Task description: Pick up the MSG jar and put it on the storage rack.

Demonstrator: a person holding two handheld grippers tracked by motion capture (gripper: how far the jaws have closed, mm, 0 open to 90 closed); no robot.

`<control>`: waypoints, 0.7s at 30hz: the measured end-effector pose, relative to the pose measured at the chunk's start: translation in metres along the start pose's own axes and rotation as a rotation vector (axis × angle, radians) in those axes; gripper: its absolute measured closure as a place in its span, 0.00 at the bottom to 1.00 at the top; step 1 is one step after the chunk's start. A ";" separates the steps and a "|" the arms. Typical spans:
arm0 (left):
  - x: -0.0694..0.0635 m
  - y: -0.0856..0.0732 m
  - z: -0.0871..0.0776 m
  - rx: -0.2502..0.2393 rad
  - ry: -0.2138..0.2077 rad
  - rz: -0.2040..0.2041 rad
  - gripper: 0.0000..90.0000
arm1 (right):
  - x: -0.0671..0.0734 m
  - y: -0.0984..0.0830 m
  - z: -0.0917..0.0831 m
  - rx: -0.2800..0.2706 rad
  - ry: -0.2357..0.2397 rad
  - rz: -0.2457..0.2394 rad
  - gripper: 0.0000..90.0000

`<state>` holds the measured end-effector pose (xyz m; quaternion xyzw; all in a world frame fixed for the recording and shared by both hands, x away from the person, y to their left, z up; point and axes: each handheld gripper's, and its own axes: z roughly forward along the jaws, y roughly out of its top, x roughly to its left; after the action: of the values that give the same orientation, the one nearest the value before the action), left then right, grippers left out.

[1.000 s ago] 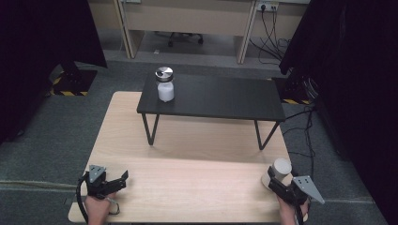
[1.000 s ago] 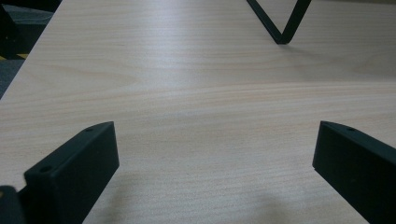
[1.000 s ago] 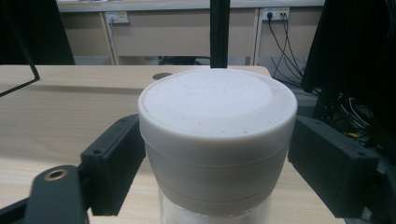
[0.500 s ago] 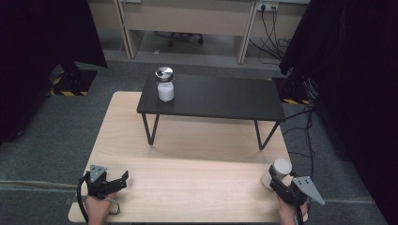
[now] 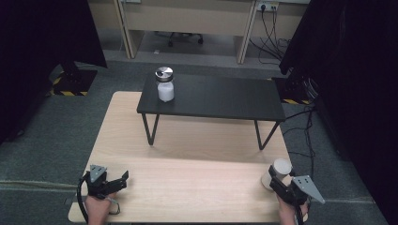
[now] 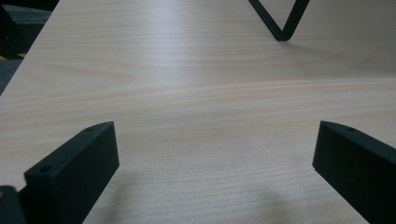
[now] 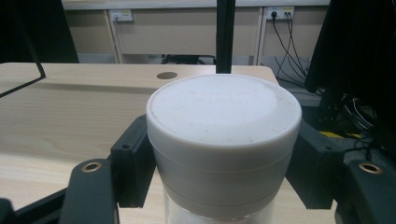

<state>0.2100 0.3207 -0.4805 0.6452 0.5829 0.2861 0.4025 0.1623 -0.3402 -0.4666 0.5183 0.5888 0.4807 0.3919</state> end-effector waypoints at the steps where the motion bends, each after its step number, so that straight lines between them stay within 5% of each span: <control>1: 0.000 0.000 0.000 0.000 0.000 0.000 0.00 | 0.000 0.001 0.000 0.001 0.001 0.003 0.38; 21: -0.001 -0.001 -0.001 -0.006 -0.001 0.003 0.00 | 0.003 0.039 0.002 -0.005 0.027 -0.012 0.38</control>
<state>0.2084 0.3204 -0.4811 0.6452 0.5808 0.2883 0.4041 0.1731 -0.3368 -0.4290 0.5072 0.5960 0.4868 0.3881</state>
